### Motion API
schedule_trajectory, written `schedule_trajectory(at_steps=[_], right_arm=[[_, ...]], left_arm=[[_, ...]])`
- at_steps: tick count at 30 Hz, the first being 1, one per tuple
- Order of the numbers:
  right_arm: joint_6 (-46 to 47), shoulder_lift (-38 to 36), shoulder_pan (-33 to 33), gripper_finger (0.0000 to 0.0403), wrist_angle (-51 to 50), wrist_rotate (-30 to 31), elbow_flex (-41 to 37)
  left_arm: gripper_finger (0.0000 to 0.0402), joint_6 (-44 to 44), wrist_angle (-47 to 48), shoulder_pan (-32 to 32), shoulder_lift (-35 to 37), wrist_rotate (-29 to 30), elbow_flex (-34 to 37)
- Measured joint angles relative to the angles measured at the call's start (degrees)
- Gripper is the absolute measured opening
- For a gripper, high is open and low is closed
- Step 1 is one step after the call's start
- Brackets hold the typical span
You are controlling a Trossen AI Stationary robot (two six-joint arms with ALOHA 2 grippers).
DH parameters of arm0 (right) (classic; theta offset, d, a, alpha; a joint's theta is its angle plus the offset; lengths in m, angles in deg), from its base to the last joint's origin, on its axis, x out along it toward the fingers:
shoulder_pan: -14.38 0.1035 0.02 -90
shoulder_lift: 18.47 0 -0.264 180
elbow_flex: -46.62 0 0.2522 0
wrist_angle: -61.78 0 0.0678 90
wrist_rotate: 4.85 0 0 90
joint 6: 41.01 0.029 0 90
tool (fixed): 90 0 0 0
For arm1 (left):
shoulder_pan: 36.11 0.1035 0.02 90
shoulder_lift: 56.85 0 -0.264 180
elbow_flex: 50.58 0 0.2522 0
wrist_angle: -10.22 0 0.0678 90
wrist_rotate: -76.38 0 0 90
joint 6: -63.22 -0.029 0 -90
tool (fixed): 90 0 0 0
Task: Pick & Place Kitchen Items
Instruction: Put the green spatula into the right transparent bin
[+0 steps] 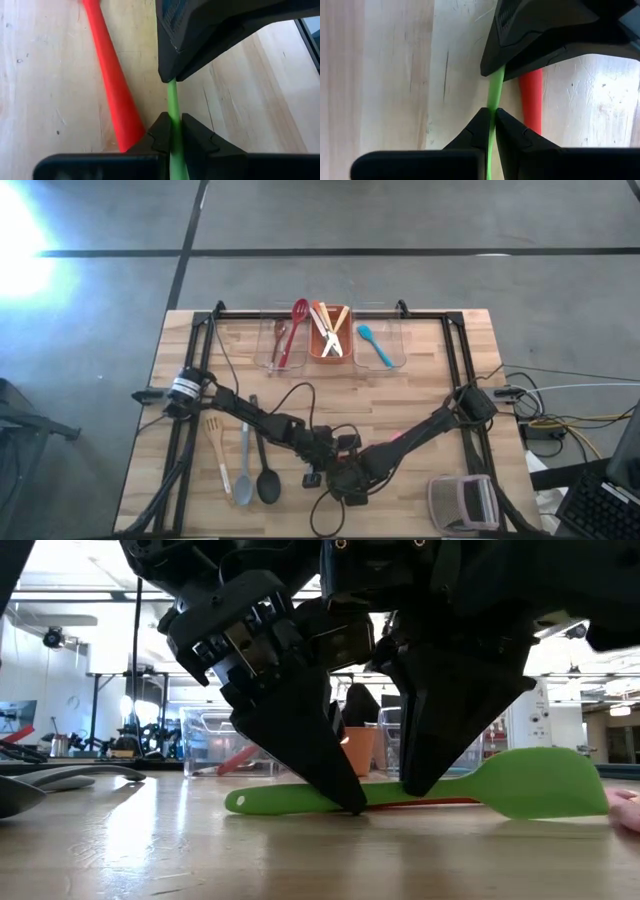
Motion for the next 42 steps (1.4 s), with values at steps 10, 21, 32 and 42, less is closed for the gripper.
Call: schedule_trajectory(at_steps=[10, 21, 32, 42], right_arm=[[-0.16, -4.59, 0.72, 0.0073, -7.39, 0.91, 4.90], [-0.11, -10.25, 1.16, 0.0151, -14.60, 0.10, 9.78], [4.30, -26.11, 4.46, 0.0128, -16.56, 6.75, 5.93], [13.16, -42.46, 11.33, 0.0127, -15.83, 24.47, -3.56]], left_arm=[[0.0028, -0.30, -0.37, 0.01, 0.58, -1.85, -0.02], [0.0028, -2.09, 0.10, 0.09, 4.02, -1.75, 0.13], [0.0028, -2.11, 2.73, 0.11, 4.93, -0.43, 0.59], [0.0028, -2.42, 0.87, 0.10, 7.67, 0.63, 3.27]])
